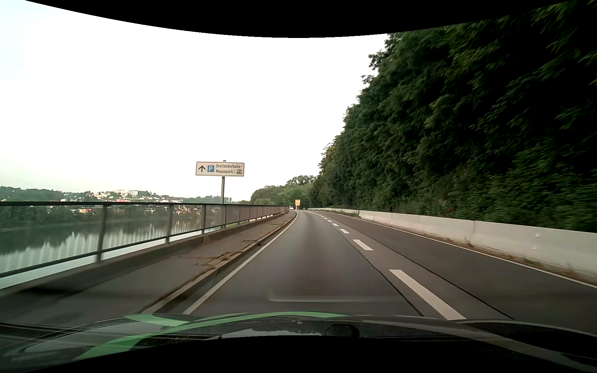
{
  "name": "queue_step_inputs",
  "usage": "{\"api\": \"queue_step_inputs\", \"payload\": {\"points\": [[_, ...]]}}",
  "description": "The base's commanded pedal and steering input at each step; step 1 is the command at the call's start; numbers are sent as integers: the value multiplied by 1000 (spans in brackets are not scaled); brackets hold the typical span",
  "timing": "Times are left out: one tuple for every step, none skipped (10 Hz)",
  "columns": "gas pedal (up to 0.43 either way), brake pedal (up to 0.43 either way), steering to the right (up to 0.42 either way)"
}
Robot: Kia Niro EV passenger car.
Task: Follow the waypoints while adhering to traffic rules and regulations
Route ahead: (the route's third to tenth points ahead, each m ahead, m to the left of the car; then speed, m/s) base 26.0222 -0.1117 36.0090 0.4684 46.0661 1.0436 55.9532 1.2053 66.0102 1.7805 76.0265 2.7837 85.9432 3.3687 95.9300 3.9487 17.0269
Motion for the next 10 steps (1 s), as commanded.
{"api": "queue_step_inputs", "payload": {"points": [[197,0,-4],[197,0,-4],[197,0,-4],[197,0,-4],[189,0,-4],[189,0,-4],[177,0,-4],[177,0,-4],[177,0,-4],[177,0,-4]]}}
